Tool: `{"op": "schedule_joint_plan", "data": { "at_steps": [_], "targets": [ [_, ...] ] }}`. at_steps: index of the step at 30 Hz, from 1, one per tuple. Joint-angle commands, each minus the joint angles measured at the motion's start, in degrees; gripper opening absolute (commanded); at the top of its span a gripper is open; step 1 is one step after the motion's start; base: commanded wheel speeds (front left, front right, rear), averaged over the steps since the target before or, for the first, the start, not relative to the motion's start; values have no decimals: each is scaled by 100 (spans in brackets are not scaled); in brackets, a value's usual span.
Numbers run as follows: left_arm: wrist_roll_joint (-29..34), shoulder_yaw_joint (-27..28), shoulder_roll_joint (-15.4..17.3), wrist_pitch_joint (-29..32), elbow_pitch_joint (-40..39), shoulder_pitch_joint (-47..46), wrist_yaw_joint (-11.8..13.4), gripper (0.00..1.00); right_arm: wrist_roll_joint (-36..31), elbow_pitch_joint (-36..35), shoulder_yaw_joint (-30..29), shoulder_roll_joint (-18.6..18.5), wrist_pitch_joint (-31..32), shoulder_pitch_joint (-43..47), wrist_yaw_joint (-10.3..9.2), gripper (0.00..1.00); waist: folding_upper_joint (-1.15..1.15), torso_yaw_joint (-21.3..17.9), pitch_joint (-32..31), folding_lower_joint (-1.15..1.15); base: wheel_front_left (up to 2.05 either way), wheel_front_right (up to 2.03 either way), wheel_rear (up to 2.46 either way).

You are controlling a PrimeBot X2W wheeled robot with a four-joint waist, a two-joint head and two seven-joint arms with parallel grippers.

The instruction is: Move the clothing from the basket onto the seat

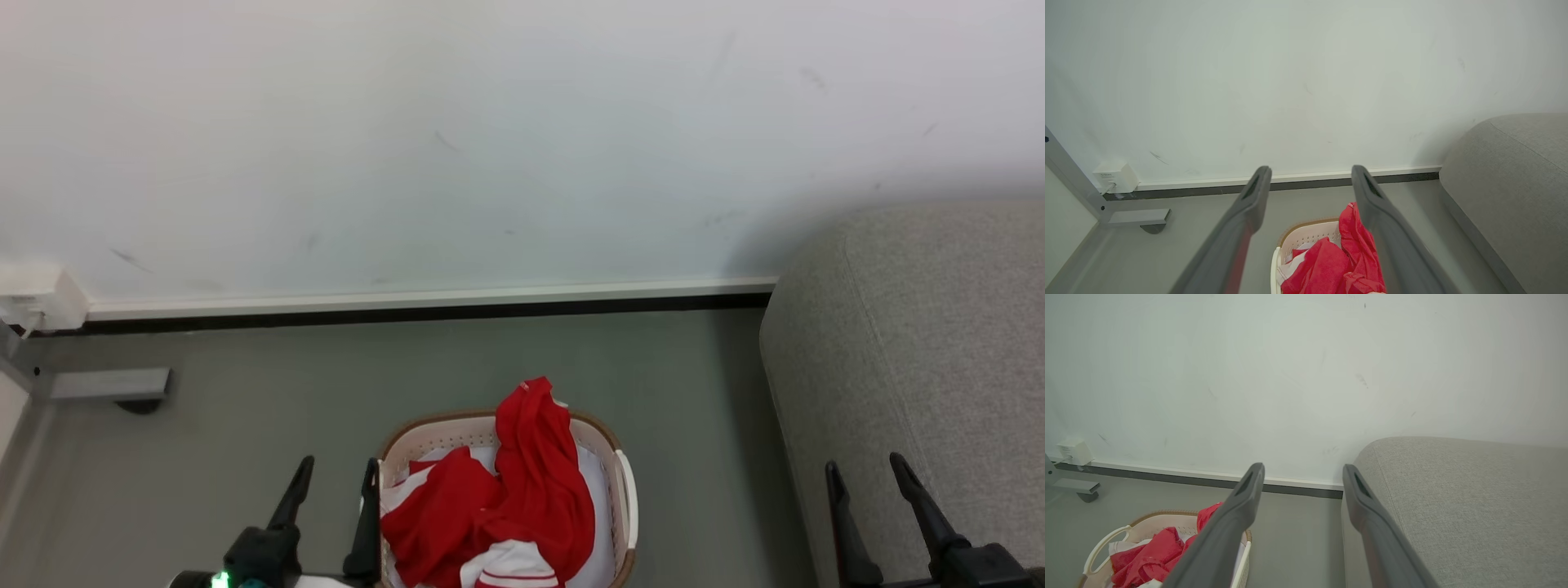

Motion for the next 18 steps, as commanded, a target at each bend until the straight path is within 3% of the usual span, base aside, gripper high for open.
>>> {"op": "schedule_joint_plan", "data": {
  "at_steps": [1,11,18],
  "targets": [
    [98,-11,36,-3,-6,-91,-29,100,36,-64,0,-33,-22,-116,-12,100,0,-51,189,0,0,0,0],
    [233,-477,42,-3,495,-1107,-452,100,90,-357,85,-30,-21,-933,-12,100,0,-377,1621,0,0,0,0],
    [316,-904,88,32,1851,-2206,-821,100,194,-575,266,-27,-21,-1565,-12,100,0,-754,2584,0,0,0,0]
  ]
}}
